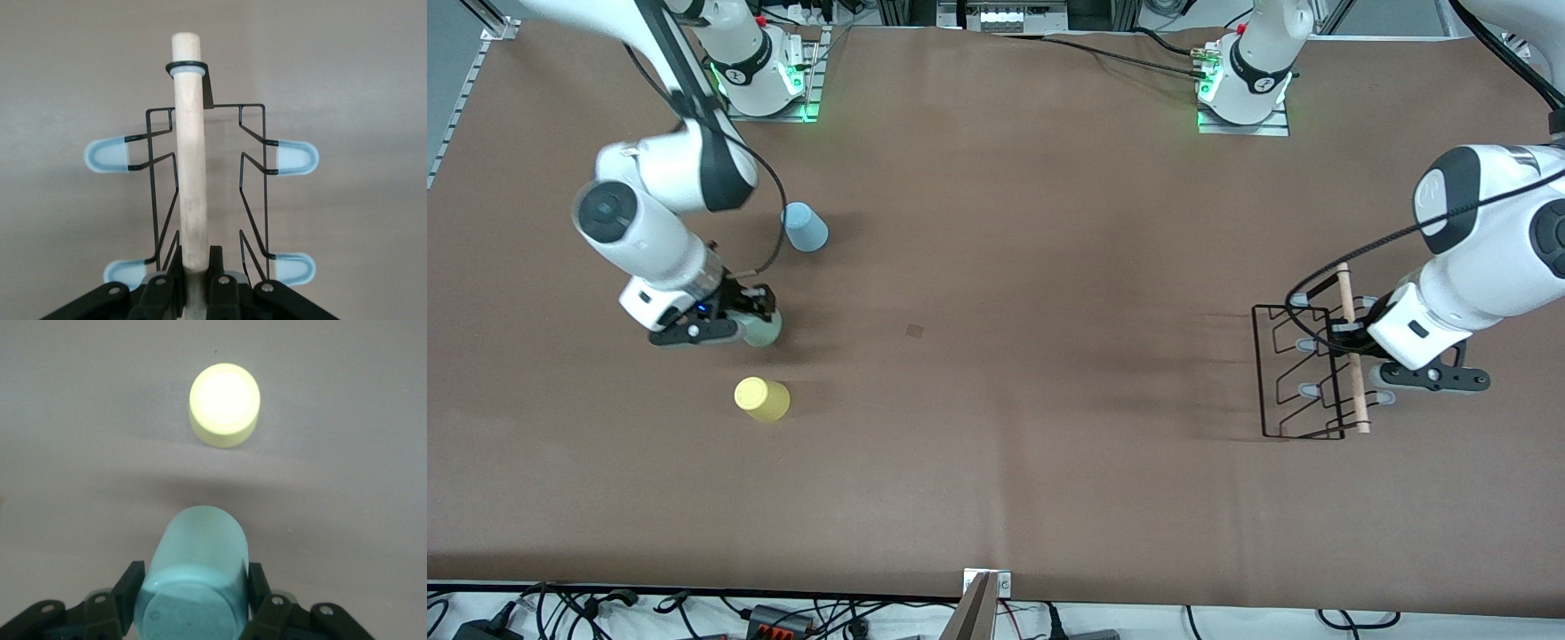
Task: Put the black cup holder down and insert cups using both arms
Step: 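Lift the teal cup and the black holder with both grippers, then carry the black holder to the table middle with the left gripper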
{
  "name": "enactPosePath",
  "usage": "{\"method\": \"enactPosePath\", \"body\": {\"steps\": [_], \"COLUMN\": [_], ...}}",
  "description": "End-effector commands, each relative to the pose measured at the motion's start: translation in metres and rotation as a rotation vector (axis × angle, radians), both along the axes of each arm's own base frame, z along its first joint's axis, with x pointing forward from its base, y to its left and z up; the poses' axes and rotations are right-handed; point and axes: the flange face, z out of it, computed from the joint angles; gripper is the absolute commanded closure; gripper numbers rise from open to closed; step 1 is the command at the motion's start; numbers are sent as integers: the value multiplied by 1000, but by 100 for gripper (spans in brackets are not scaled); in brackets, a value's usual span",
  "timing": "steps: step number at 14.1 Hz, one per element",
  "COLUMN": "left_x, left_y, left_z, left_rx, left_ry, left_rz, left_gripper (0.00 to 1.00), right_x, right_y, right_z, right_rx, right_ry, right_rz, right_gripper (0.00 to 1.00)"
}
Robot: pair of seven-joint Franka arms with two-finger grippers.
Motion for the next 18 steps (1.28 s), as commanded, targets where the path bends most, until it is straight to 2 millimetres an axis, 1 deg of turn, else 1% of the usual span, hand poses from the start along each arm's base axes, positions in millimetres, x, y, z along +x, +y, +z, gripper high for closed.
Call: {"method": "enactPosePath", "body": {"steps": [1,2,3,4,5,6,7,9,10,11,12,13,14,16,18], "left_x": [-5,-8,-14,-19,-26,-33,-38,-50,-60,-69,-76,-85,-94,-112,-124], "left_y": [-40,-61,-88,-114,-147,-175,-198,-254,-283,-310,-333,-354,-371,-397,-411], "left_z": [20,20,15,15,16,13,4,-10,-13,-23,-31,-40,-49,-60,-64], "left_rx": [-6,-16,-26,-37,-49,-55,-62,-91,-101,-110,-129,-146,-151,-148,-145], "left_ry": [21,25,40,45,48,55,68,43,26,22,11,4,10,30,38], "left_rz": [-29,-17,18,47,78,108,149,141,145,139,115,96,101,130,118], "left_gripper": [99,99,99,99,99,99,99,99,99,99,99,99,99,99,99], "right_x": [-9,-7,-3,-1,1,2,3,4,5,5,6,4,2,1,0], "right_y": [-8,-14,-20,-21,-21,-21,-17,-13,-12,-10,-10,-3,3,6,8], "right_z": [58,77,96,113,128,129,128,127,125,120,116,116,117,116,114], "right_rx": [-3,-6,-9,-11,-14,-16,-17,-18,-17,-18,-19,-20,-22,-20,-20], "right_ry": [41,56,72,88,106,123,123,125,126,135,143,143,147,152,149], "right_rz": [21,8,1,4,1,4,5,7,0,-1,0,12,21,25,28], "right_gripper": [94,94,94,94,94,94,94,94,94,93,93,93,93,93,93]}}
